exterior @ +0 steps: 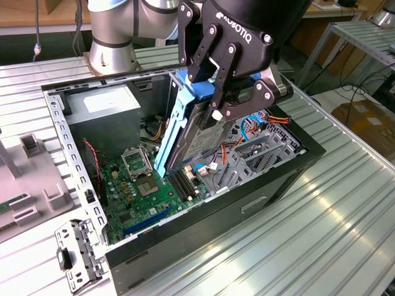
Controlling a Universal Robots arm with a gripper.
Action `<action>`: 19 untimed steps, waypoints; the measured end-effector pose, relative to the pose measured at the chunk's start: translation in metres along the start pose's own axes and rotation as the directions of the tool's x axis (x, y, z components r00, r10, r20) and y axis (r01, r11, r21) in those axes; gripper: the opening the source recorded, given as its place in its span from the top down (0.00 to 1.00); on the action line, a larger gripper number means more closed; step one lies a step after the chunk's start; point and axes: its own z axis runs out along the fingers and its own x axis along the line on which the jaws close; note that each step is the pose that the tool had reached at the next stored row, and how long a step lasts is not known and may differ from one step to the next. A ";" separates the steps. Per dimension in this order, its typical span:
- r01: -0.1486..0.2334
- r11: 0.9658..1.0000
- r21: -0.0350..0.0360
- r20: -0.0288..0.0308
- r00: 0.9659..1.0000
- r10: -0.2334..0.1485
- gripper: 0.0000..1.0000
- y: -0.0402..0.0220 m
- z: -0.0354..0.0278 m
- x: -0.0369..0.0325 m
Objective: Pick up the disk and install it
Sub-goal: 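Pick up the disk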
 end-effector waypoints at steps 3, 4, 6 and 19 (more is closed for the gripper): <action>0.000 1.000 -0.001 0.000 1.000 0.000 0.63 -0.0047 -0.0003 0.0013; 0.000 1.000 -0.001 0.000 1.000 0.000 0.63 -0.0058 -0.0004 0.0017; 0.000 1.000 -0.001 0.000 1.000 0.000 0.63 -0.0083 -0.0005 0.0024; 0.000 1.000 -0.004 -0.001 1.000 0.000 0.63 -0.0286 -0.0012 0.0059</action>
